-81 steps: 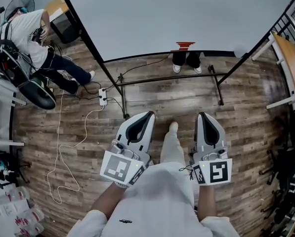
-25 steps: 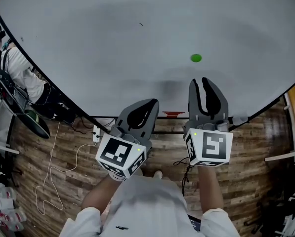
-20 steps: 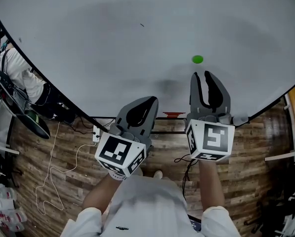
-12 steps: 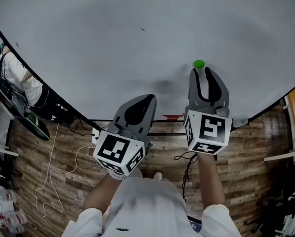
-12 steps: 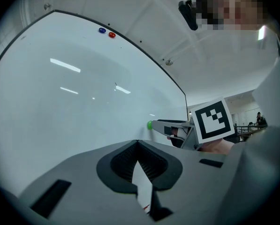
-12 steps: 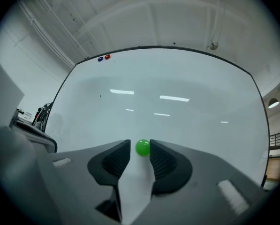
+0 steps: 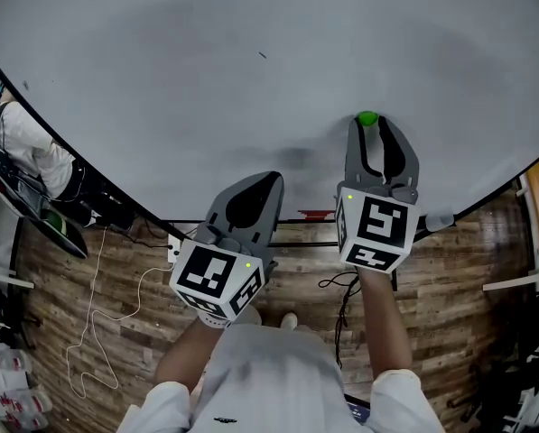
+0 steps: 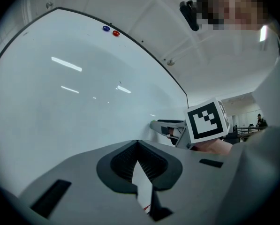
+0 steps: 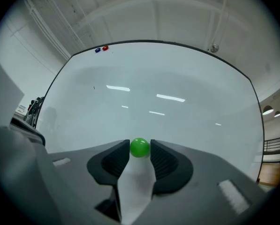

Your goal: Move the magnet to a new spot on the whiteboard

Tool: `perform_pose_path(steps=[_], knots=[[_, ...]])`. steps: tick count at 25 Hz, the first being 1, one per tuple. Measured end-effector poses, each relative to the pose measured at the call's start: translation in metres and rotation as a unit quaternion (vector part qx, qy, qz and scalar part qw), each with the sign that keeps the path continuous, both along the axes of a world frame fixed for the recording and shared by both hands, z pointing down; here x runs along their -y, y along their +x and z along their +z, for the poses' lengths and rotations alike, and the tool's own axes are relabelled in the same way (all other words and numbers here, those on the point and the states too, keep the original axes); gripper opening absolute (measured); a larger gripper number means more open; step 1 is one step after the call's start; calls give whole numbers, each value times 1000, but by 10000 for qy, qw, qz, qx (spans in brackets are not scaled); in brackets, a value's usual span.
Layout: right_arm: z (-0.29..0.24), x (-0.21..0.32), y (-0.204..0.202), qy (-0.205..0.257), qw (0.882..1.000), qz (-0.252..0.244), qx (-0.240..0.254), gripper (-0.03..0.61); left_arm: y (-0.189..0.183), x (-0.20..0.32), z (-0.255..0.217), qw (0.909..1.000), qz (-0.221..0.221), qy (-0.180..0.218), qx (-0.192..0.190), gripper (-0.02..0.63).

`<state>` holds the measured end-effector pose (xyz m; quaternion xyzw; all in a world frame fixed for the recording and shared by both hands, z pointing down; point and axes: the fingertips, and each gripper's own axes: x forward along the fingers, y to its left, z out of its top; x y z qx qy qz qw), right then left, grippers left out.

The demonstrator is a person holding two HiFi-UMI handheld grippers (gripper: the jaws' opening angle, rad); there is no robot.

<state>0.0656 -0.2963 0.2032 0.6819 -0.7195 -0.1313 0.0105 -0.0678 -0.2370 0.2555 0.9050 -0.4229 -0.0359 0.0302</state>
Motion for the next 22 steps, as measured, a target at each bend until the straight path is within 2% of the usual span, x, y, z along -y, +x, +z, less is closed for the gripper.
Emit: perform_pose_path(steps=[10,22], knots=[[-2,6,-2,80,9999,52,116,132,-10,-1,1,9999,-106,0,-34,6],[5,5,-1,-34,9995,-294,127,130,0,-6,2,10000,-73,-5,1,6]])
